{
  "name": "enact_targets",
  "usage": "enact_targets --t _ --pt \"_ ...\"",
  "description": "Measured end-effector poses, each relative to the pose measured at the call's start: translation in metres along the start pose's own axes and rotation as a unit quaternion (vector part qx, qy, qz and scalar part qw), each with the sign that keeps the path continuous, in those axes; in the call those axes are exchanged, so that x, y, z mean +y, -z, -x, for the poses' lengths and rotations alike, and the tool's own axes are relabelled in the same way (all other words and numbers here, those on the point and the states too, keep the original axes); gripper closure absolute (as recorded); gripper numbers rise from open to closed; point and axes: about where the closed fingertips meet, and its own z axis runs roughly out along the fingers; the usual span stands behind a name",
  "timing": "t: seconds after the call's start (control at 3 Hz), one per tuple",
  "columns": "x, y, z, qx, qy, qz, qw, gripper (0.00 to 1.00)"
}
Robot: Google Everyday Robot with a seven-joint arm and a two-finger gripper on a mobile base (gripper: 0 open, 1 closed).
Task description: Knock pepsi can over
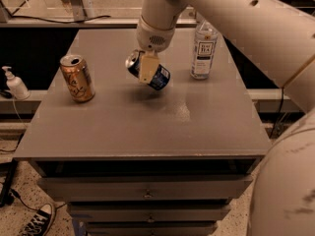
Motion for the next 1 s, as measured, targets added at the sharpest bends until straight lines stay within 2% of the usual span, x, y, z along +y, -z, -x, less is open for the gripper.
enact_targets --t 0.33,0.67,1.0 --pt "0.006 -0.011 0.001 0.039 0.029 0.015 0.9987 1.0" --pt "0.008 -0.024 0.009 0.072 0.056 0.019 0.9957 0.82" --pt "0.006 -0.034 0.019 0.086 0.073 0.019 0.9934 0.59"
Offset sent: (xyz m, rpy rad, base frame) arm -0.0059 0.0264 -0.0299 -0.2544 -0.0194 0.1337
